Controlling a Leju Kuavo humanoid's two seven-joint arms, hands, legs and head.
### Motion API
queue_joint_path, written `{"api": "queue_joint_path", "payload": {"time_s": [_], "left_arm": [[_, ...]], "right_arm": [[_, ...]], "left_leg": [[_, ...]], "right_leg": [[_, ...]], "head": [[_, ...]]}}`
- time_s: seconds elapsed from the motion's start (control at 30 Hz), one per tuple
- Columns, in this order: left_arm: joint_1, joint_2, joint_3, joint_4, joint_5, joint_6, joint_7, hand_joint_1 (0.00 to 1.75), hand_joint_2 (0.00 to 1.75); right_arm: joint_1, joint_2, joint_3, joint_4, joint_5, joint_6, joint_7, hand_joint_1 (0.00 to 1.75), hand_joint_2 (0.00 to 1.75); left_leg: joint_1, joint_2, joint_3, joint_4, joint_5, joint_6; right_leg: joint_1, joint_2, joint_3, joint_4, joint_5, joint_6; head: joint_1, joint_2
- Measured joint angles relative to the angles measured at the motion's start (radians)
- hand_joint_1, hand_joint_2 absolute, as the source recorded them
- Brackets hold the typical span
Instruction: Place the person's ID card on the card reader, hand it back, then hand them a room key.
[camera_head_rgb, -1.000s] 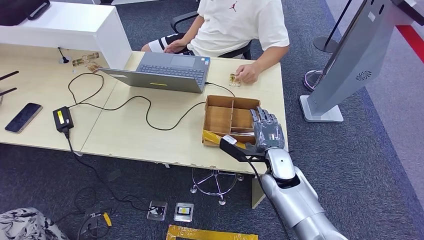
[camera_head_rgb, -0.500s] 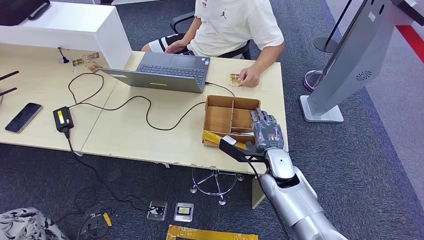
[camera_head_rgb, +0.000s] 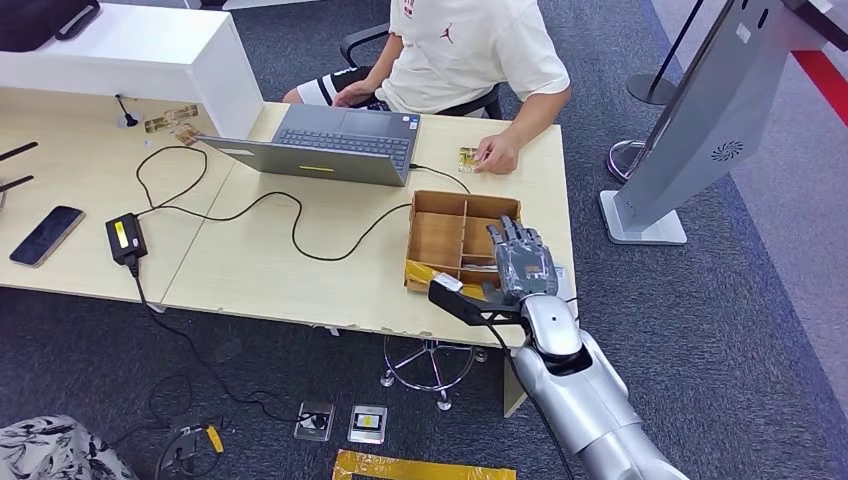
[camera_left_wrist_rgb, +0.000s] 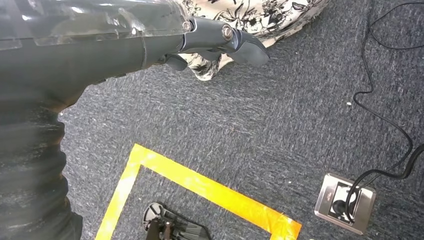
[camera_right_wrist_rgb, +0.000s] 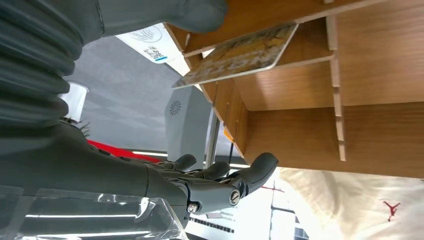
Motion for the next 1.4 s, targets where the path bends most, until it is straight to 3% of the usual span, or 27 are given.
{"api": "queue_joint_path", "payload": {"time_s": [0.23,0.4,0.53,0.93,1.1,1.4], "left_arm": [[0.0,0.0,0.0,0.0,0.0,0.0,0.0,0.0,1.75],[0.0,0.0,0.0,0.0,0.0,0.0,0.0,0.0,1.75],[0.0,0.0,0.0,0.0,0.0,0.0,0.0,0.0,1.75],[0.0,0.0,0.0,0.0,0.0,0.0,0.0,0.0,1.75],[0.0,0.0,0.0,0.0,0.0,-0.002,0.0,0.0,1.75],[0.0,0.0,0.0,0.0,0.0,-0.002,0.0,0.0,1.75]], "right_arm": [[0.006,0.001,0.0,-0.055,0.004,0.023,0.0,0.51,1.75],[0.01,0.001,0.0,-0.078,0.004,0.029,0.0,0.95,1.75],[0.011,0.001,0.0,-0.089,0.004,0.032,0.0,1.04,1.75],[0.015,0.0,0.0,-0.105,0.004,0.055,0.003,0.99,1.75],[0.019,0.0,0.0,-0.105,0.004,0.061,0.004,0.79,1.75],[0.023,0.0,0.0,-0.105,0.001,0.081,0.011,0.87,1.75]], "left_leg": [[0.0,0.0,0.0,0.0,0.0,0.0],[0.0,0.0,0.0,0.0,0.0,0.0],[0.0,0.0,0.0,0.0,0.0,0.0],[0.0,0.0,0.0,0.0,0.0,0.0],[0.0,0.0,0.0,0.0,0.0,0.0],[0.0,0.0,0.0,0.0,0.0,0.0]], "right_leg": [[0.0,0.0,0.0,0.0,0.0,0.0],[0.0,0.0,0.0,0.0,0.0,0.0],[0.0,0.0,0.0,0.0,0.0,0.0],[0.0,0.0,0.0,0.0,0.0,0.0],[0.0,0.0,0.0,0.0,0.0,0.0],[0.0,0.0,0.0,0.0,0.0,0.0]], "head": [[0.0,0.0],[0.0,0.0],[0.0,0.0],[0.0,0.0],[0.0,0.0],[0.0,0.0]]}}
